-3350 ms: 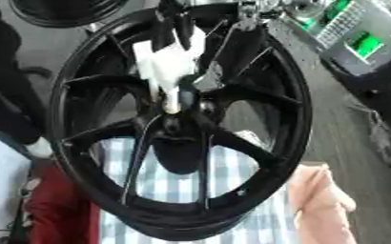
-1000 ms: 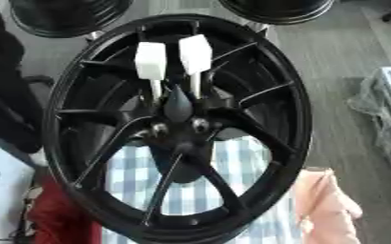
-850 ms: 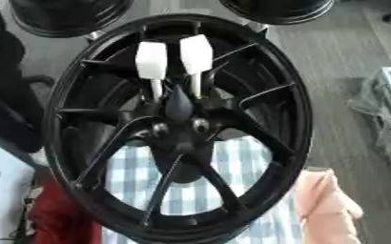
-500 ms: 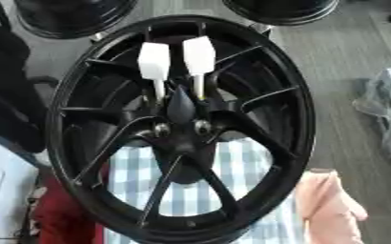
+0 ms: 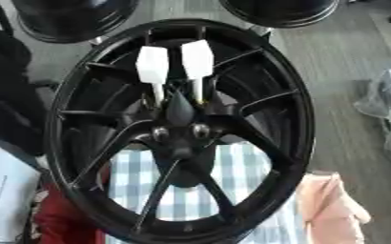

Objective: Pull the pin out of the wheel hub.

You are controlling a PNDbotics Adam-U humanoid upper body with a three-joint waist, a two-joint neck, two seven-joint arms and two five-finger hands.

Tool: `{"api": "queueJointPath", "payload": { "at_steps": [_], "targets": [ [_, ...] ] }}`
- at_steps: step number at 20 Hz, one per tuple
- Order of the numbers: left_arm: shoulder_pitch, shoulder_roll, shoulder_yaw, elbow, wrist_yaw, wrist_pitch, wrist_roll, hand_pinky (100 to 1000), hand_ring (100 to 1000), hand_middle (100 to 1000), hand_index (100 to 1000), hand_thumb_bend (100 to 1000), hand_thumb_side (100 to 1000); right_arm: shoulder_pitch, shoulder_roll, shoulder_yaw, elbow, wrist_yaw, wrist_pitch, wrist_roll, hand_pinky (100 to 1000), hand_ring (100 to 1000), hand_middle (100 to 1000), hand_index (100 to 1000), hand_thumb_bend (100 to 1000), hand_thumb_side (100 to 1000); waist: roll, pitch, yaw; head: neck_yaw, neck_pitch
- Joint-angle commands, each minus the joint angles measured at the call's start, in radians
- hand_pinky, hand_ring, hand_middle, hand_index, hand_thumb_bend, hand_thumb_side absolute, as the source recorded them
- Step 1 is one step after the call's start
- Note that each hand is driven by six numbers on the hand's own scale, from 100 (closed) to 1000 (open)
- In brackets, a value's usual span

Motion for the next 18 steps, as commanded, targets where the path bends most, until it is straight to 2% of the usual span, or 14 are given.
{"api": "queueJointPath", "payload": {
  "at_steps": [1,18],
  "targets": [
    [-0.012,0.017,0.001,-0.018,0.004,-0.007,0.001,733,822,713,712,276,606,-0.011,-0.001,-0.013,0.004,0.016,-0.005,0.031,767,733,679,779,100,539,0.0,-0.014,0.001,-0.004,-0.017],
    [-0.018,0.009,0.003,-0.022,0.013,-0.032,0.023,733,820,711,712,271,601,0.005,0.079,-0.025,0.0,0.066,0.014,0.079,758,725,671,776,100,559,0.015,-0.003,0.002,-0.023,-0.027]
  ]
}}
